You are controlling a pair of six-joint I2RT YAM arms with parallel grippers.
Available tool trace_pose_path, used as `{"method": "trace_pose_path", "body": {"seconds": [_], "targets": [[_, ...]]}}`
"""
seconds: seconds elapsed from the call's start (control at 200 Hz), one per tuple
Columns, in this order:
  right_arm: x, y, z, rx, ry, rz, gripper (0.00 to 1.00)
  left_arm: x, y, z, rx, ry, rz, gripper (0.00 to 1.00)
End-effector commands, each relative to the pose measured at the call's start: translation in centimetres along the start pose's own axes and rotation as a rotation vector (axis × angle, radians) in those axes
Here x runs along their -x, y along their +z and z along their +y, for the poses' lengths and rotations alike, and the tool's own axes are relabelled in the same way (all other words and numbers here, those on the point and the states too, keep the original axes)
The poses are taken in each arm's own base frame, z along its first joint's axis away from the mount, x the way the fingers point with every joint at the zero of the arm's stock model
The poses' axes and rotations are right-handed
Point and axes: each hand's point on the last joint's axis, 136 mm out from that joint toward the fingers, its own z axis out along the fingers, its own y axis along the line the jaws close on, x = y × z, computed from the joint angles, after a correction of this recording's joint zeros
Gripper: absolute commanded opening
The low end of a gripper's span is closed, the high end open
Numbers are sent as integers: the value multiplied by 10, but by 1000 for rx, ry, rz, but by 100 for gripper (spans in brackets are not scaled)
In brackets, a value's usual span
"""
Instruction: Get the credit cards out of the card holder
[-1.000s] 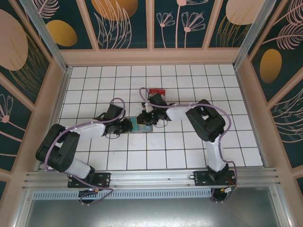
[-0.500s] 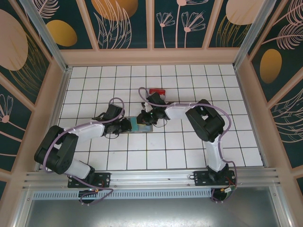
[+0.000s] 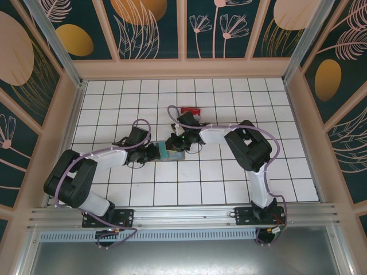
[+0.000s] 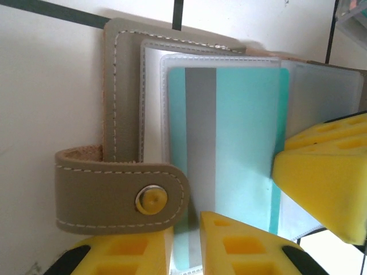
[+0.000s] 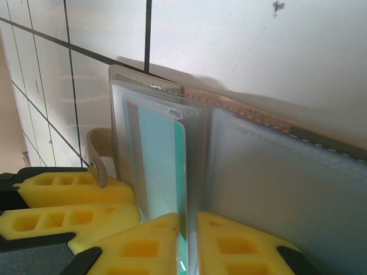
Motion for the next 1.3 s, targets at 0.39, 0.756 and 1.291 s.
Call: {"method": "trace_pose_path", "body": {"seconds": [0.39,0.756,1.291], "targets": [[5,-9,-9,-24,4,-23,0,-8,3,21,86,-36,23,5],[9,-30,-16,-39,13,-62,0,-13,5,34,144,-50,33,0],[23,-90,-17,-46,-25,-161,0,-3,-2,20,114,-34,17,0]]}}
